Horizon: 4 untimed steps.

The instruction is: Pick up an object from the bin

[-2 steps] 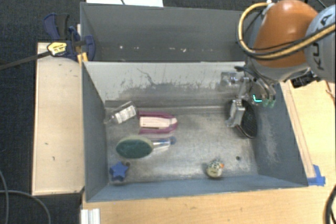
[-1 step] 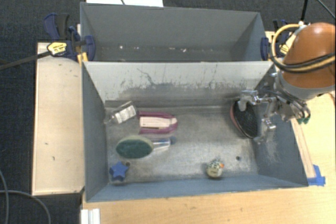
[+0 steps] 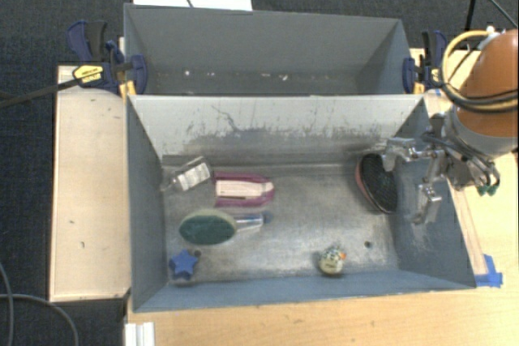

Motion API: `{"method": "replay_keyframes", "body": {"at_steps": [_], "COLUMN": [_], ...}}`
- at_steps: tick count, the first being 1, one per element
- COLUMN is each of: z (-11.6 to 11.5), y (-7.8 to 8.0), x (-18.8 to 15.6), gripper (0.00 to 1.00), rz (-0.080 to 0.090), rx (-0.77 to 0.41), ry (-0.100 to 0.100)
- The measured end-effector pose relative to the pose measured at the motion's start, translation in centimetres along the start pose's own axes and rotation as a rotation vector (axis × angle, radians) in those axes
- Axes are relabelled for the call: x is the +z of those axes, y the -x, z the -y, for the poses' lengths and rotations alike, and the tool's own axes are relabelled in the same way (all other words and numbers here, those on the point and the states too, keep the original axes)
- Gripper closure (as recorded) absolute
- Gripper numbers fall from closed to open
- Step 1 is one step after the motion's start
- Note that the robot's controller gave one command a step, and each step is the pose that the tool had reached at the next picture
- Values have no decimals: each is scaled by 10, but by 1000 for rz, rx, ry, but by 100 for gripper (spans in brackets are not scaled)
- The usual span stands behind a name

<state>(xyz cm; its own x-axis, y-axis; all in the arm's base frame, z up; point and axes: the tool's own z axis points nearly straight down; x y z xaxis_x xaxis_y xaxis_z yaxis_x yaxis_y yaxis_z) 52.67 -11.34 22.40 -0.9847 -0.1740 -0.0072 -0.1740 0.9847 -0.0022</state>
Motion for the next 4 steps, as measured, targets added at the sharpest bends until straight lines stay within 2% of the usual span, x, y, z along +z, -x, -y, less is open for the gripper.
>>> {"method": "replay_keyframes", "body": {"at_steps": [1,2,3,4], "z": [28,46,47,49], "y": [56,59,59,63], "x": [122,145,142,143], "gripper": [0,0,100,100], "rz": [-5,19,17,16], "rx": [115,120,117,248], "ry": [3,-1,-2,1]}}
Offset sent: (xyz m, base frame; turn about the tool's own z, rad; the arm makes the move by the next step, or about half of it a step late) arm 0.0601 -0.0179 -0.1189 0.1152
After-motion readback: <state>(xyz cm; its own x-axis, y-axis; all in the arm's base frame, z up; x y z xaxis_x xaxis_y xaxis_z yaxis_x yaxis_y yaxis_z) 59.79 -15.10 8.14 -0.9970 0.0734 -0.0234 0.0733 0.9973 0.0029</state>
